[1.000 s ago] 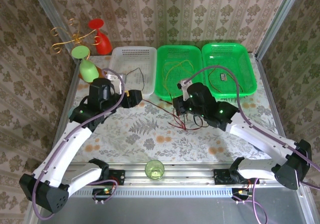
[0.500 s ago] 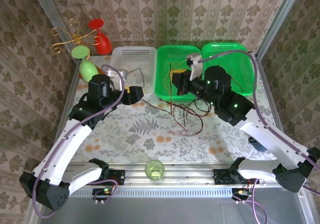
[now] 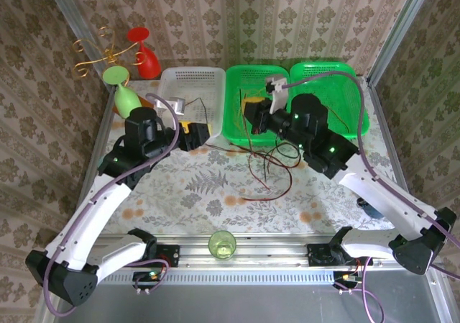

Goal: Untangle the cables

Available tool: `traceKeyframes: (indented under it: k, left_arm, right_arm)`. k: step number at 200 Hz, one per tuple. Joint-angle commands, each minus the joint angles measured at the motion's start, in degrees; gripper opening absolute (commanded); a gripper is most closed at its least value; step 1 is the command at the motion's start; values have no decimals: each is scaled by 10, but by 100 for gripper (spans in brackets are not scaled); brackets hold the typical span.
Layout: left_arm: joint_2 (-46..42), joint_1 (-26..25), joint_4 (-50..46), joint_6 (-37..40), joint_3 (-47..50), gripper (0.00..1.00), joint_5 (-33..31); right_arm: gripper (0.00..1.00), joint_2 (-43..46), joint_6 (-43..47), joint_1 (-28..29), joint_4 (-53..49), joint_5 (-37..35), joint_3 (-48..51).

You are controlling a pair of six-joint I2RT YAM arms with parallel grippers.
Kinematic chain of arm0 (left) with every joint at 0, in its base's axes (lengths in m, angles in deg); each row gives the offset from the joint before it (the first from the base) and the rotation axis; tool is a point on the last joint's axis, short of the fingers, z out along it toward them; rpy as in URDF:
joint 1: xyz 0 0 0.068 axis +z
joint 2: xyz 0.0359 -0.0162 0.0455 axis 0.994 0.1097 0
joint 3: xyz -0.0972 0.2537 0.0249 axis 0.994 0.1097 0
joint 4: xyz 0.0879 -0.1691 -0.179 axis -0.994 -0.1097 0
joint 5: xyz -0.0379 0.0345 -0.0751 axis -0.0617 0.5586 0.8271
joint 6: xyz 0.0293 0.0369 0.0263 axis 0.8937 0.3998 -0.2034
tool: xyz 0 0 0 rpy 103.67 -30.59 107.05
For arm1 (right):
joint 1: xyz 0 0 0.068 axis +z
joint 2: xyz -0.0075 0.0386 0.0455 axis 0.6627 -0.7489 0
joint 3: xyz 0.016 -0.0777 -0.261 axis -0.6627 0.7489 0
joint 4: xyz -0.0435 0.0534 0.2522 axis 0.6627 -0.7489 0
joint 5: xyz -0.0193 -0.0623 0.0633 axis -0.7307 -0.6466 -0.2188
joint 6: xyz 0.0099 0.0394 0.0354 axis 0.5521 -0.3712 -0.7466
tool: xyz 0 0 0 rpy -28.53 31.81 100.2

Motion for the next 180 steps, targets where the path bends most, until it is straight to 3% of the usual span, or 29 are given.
traceKeyframes:
  k: [1, 45, 180]
  left_arm:
    - [7, -21, 49, -18, 2, 67, 15]
    - [49, -64, 193, -96, 17, 67, 39]
    - [133, -88, 298, -149, 19, 63, 62]
  right_arm:
    - [0, 10, -21, -3, 26, -18, 40]
    - [0, 8, -16, -3, 22, -34, 94]
    - [0, 5, -78, -9, 29, 18, 106]
